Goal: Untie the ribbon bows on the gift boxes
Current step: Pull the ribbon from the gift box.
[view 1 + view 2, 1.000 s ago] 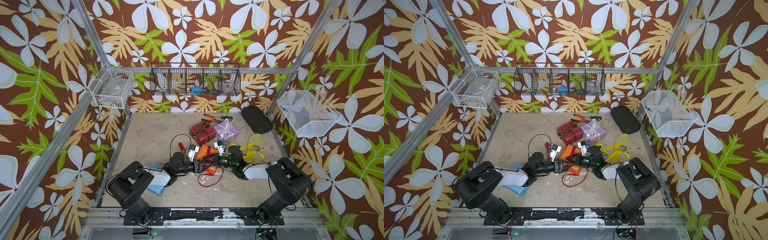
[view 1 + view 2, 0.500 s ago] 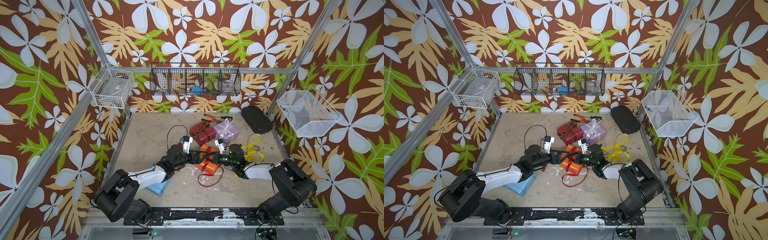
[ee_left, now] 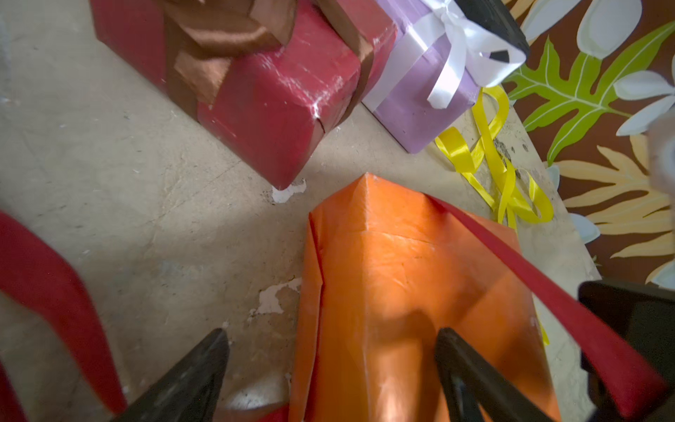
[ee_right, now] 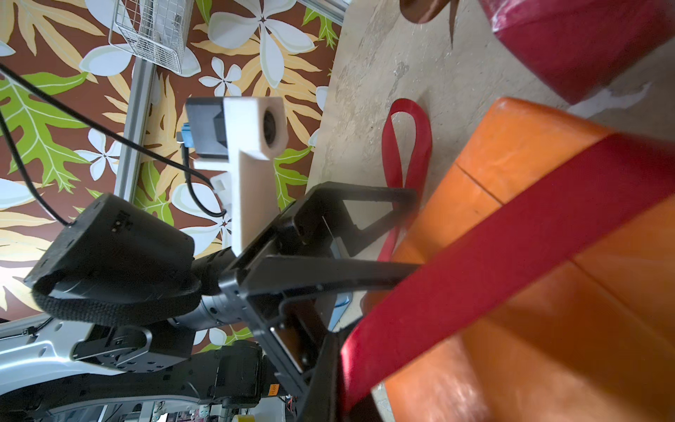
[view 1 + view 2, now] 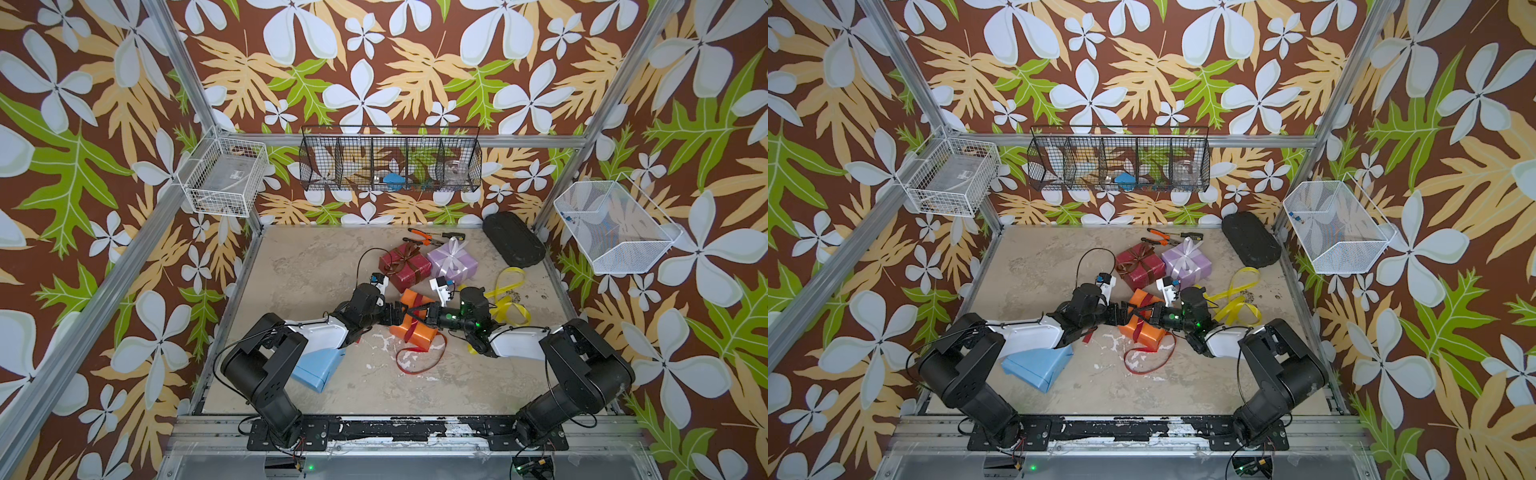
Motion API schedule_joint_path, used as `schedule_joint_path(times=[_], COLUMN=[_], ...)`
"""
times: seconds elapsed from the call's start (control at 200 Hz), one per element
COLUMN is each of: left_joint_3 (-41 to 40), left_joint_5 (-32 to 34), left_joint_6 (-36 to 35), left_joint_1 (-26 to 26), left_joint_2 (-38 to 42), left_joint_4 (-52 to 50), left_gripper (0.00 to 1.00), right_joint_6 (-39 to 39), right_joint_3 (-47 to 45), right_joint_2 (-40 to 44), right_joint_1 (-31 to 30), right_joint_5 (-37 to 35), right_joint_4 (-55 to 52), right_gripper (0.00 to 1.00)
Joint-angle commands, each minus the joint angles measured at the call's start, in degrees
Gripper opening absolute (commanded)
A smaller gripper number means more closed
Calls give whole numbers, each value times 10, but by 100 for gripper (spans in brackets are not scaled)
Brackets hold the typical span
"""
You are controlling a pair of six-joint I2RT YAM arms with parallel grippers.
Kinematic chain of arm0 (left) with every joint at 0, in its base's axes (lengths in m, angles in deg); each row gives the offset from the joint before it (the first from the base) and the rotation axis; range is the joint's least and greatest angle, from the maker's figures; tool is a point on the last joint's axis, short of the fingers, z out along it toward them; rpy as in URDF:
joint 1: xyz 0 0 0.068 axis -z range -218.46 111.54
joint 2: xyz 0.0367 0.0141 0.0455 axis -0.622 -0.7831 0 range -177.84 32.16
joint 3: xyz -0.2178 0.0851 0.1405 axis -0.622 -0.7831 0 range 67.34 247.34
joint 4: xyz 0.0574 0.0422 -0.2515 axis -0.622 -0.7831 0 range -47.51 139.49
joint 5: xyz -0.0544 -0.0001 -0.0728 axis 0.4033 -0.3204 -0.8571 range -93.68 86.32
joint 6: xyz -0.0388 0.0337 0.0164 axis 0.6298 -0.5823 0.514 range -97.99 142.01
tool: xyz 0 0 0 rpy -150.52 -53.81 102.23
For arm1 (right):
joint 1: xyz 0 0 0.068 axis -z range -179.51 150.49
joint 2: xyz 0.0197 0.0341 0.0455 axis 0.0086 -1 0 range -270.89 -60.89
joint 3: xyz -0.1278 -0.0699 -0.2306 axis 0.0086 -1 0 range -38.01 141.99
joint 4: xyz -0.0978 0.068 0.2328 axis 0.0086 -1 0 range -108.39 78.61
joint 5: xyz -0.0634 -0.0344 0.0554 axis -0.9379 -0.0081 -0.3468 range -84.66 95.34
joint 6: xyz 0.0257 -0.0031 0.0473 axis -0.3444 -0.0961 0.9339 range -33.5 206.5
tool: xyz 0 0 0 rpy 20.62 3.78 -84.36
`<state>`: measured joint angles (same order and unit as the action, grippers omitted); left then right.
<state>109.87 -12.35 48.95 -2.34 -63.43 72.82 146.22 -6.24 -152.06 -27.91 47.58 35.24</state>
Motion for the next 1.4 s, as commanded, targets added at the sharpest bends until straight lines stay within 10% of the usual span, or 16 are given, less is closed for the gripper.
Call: schedule_joint_path(times=[0.0,1.396], left_joint_3=[6,6], left_joint_5=[-40,-47], left_joint_6=[-17,-11], left_joint_1=[-1,1], left_joint_2=[-14,2], left_joint_4=[3,-29], left_gripper=[93,92], right_joint_6=[-13,-178], right_joint_3=[9,189], right_joint_2=[7,181], right_joint_1=[1,17], right_joint_5=[10,-66], right_joint_4=[-3,-299], right_gripper=[0,0])
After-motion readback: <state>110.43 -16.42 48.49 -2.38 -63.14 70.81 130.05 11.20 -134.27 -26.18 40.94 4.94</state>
